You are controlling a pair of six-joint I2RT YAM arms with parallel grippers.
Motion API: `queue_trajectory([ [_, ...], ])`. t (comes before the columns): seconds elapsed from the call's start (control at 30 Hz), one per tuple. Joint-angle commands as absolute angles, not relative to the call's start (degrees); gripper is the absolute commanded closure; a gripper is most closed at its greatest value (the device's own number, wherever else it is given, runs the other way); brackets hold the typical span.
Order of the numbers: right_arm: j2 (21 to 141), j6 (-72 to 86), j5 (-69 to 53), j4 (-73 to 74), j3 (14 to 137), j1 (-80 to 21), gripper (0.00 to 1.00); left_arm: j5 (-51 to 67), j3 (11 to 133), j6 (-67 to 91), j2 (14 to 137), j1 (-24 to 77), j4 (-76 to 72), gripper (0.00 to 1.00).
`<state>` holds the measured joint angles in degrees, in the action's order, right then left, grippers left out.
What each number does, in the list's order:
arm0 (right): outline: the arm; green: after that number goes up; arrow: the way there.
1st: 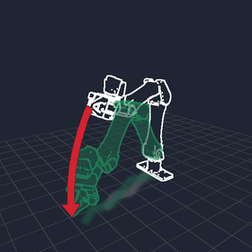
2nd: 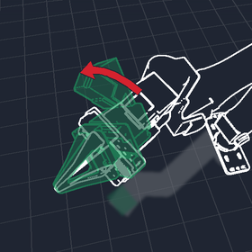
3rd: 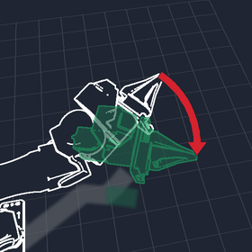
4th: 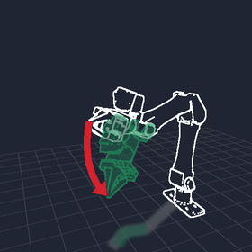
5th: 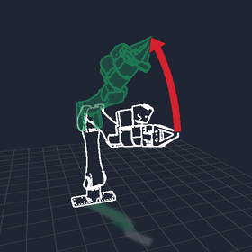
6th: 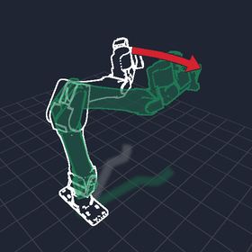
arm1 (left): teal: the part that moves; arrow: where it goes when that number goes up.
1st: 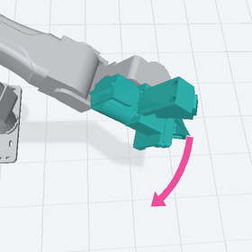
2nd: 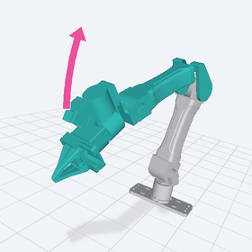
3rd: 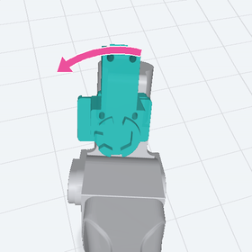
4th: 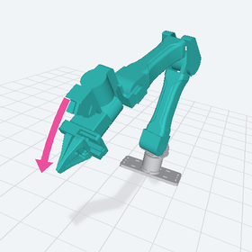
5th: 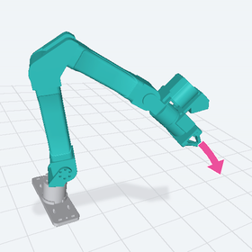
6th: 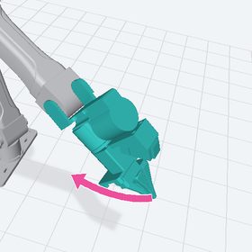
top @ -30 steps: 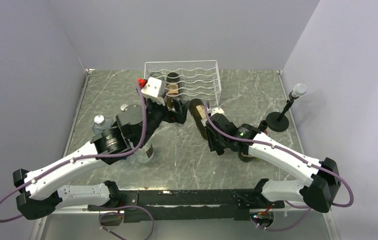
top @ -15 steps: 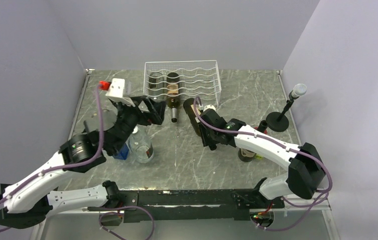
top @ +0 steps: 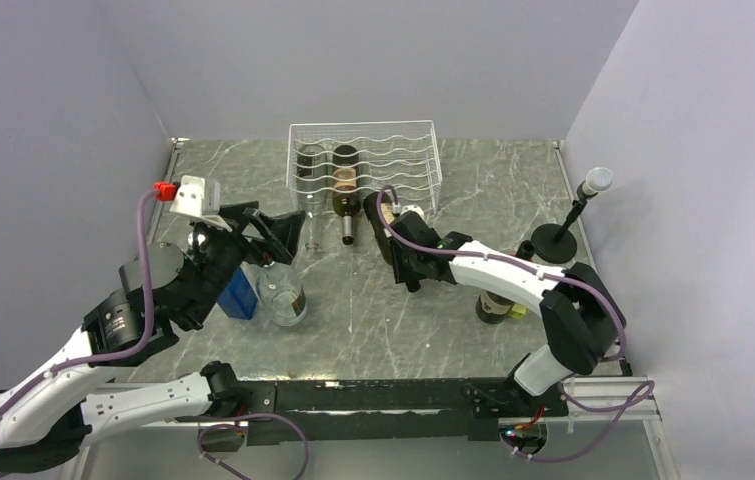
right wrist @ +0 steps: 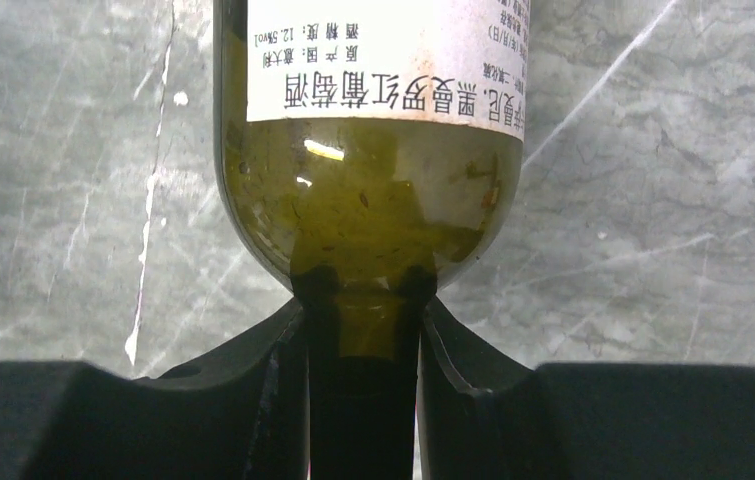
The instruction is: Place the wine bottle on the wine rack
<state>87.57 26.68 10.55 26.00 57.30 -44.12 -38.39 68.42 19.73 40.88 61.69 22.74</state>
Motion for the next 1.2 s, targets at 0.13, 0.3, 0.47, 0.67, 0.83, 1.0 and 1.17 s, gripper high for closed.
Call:
queue_trajectory([
  [0.13, 88.2, 28.2, 14.5, 8.1, 60.8, -42.5, 1.0, -38.6, 68.7, 19.8, 39.8, 61.9, 25.5, 0.01],
  [0.3, 91.5, 30.7, 15.6, -2.7, 58.1, -42.4, 1.0, -38.3, 67.7, 19.6, 39.2, 61.9, 24.5, 0.01],
  [0.47, 96.0, 33.7, 16.6, -13.1, 56.8, -42.2, 1.0, -37.7, 68.5, 20.2, 40.1, 61.9, 26.0, 0.01],
  [0.67, 101.2, 35.6, 15.4, -25.9, 56.7, -41.3, 1.0, -37.0, 68.9, 21.5, 41.3, 61.9, 27.4, 0.01],
  [0.83, 105.0, 38.0, 13.0, -26.8, 60.4, -39.1, 1.0, -36.6, 69.2, 22.4, 41.7, 61.9, 28.2, 0.01],
  [1.0, 108.4, 37.9, 10.7, -26.7, 64.3, -37.4, 1.0, -36.2, 69.5, 22.8, 41.9, 61.9, 29.0, 0.01],
  [1.17, 112.6, 37.5, 6.8, -26.2, 68.8, -36.2, 1.0, -34.6, 71.5, 23.0, 42.5, 61.9, 30.8, 0.01],
])
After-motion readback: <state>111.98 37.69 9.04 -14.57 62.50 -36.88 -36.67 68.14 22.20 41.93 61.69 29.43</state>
